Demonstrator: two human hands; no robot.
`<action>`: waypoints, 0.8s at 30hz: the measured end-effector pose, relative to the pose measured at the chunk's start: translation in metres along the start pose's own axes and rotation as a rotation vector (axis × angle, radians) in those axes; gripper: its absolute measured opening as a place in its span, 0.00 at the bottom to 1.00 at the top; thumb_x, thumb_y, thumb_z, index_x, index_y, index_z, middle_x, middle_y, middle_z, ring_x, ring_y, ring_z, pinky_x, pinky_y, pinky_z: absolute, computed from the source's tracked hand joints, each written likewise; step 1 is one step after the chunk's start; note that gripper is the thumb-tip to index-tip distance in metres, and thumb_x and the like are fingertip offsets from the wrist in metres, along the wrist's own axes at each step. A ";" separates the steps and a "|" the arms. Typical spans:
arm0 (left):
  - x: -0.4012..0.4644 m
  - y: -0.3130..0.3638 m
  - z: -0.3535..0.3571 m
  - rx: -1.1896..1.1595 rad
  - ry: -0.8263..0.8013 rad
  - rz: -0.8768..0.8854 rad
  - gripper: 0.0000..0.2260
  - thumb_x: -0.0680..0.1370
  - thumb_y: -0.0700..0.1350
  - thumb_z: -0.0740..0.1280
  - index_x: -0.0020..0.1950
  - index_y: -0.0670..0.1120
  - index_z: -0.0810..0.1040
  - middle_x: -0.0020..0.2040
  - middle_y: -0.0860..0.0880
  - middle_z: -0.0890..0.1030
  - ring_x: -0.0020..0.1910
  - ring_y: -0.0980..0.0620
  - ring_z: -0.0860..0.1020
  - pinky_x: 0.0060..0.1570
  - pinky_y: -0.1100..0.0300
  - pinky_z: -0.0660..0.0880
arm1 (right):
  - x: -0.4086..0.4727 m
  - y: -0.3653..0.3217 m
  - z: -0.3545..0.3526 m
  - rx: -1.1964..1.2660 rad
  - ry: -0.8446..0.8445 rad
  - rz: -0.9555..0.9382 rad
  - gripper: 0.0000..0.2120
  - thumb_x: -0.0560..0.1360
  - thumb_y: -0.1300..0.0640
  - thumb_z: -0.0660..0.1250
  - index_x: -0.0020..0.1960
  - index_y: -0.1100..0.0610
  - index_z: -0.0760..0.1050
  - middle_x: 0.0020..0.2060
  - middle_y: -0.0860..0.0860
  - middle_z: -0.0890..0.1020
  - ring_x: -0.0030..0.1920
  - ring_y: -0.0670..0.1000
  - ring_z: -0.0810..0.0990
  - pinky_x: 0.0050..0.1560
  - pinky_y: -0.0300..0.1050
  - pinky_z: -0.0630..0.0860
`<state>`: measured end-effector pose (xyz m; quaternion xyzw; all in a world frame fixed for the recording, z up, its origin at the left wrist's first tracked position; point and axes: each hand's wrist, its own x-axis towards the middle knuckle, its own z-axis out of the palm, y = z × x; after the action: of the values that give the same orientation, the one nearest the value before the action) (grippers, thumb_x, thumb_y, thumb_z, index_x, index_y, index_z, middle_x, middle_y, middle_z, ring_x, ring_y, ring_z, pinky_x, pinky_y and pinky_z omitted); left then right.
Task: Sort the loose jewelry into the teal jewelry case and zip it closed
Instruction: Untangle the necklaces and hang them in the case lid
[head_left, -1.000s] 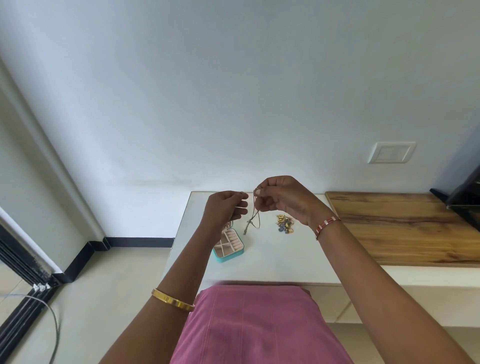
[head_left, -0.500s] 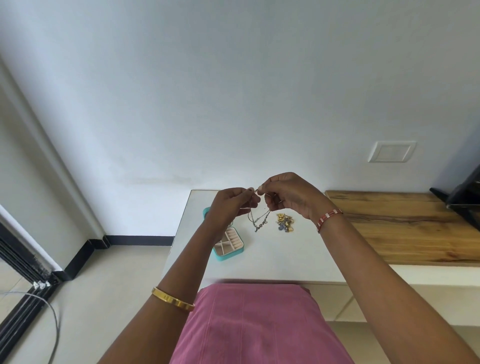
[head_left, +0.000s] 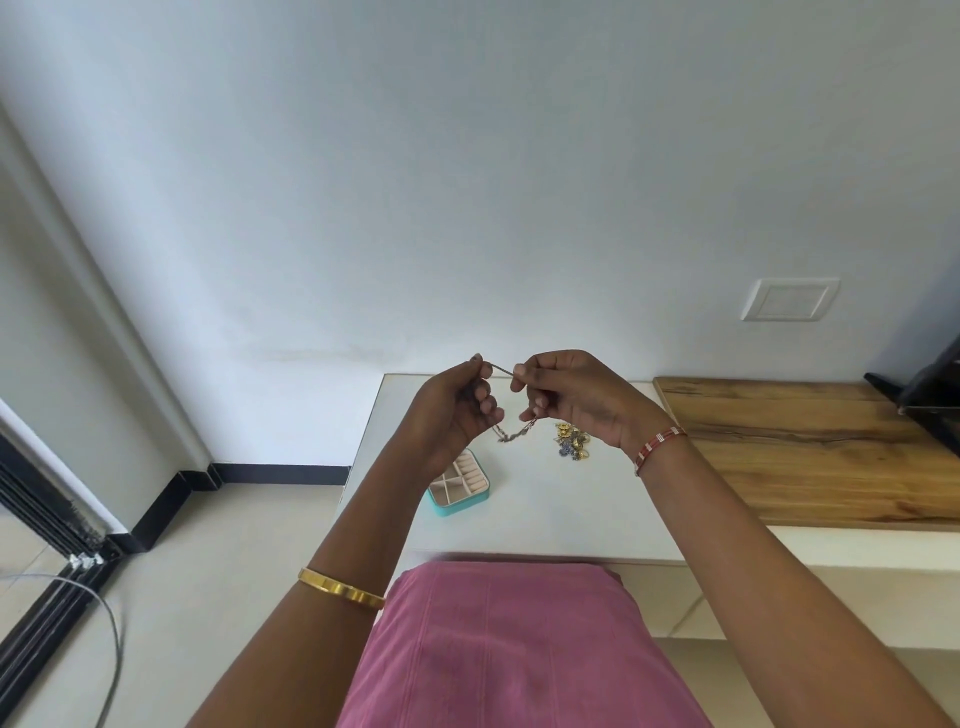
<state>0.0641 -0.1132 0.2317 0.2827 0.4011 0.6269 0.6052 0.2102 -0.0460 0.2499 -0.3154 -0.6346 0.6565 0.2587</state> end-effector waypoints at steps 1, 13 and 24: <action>0.000 -0.001 -0.001 0.020 0.003 -0.004 0.12 0.80 0.44 0.57 0.38 0.44 0.72 0.24 0.52 0.69 0.23 0.55 0.67 0.29 0.64 0.72 | 0.000 0.001 0.001 0.023 -0.017 0.008 0.10 0.77 0.61 0.63 0.38 0.61 0.76 0.23 0.50 0.74 0.25 0.47 0.71 0.43 0.45 0.78; 0.009 -0.020 -0.025 0.415 0.075 0.050 0.11 0.80 0.42 0.59 0.39 0.44 0.76 0.30 0.49 0.69 0.24 0.56 0.66 0.28 0.65 0.67 | 0.013 0.027 0.005 0.032 -0.005 0.092 0.07 0.77 0.62 0.63 0.42 0.61 0.78 0.27 0.52 0.77 0.28 0.51 0.72 0.32 0.40 0.75; 0.034 -0.064 -0.080 0.534 0.237 0.030 0.11 0.79 0.41 0.61 0.40 0.46 0.80 0.32 0.47 0.76 0.30 0.55 0.75 0.38 0.67 0.76 | 0.050 0.080 0.017 -0.100 0.156 0.112 0.04 0.75 0.65 0.65 0.43 0.63 0.78 0.28 0.54 0.76 0.24 0.49 0.72 0.31 0.40 0.74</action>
<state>0.0278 -0.0965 0.1318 0.3628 0.6155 0.5366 0.4490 0.1692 -0.0252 0.1662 -0.4130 -0.6259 0.6109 0.2538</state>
